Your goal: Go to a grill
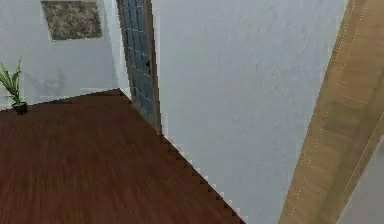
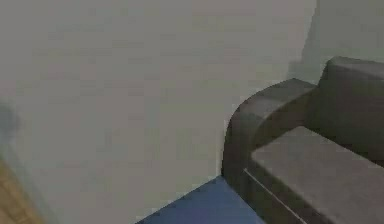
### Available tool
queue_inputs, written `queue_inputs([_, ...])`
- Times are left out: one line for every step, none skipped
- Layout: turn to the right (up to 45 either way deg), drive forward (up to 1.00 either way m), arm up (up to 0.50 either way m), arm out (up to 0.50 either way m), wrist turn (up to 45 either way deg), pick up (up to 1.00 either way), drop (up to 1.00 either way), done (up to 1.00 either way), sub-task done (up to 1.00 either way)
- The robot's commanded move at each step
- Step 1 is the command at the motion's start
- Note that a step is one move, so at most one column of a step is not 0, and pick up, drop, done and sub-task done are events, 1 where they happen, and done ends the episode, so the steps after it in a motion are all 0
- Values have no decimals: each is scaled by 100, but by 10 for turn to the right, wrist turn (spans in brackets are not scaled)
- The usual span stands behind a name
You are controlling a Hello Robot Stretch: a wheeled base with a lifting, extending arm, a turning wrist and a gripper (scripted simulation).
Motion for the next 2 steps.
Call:
queue_inputs([-300,0,0,0,0,0,0,0,0])
queue_inputs([-30,0,0,0,0,0,0,0,0])
